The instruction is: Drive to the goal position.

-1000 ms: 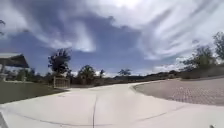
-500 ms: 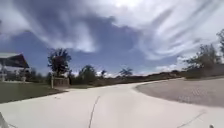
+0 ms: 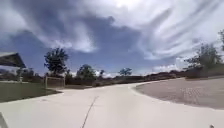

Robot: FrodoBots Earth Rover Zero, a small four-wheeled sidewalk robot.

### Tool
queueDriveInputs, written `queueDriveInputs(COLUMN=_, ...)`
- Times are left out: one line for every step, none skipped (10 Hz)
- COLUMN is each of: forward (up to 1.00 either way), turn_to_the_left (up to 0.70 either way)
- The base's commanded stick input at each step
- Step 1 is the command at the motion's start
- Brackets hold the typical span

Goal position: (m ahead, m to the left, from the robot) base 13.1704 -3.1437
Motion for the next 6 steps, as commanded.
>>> queueDriveInputs(forward=0.85, turn_to_the_left=0.30)
queueDriveInputs(forward=0.85, turn_to_the_left=0.34)
queueDriveInputs(forward=0.85, turn_to_the_left=0.34)
queueDriveInputs(forward=0.85, turn_to_the_left=0.20)
queueDriveInputs(forward=0.85, turn_to_the_left=0.00)
queueDriveInputs(forward=0.85, turn_to_the_left=0.00)
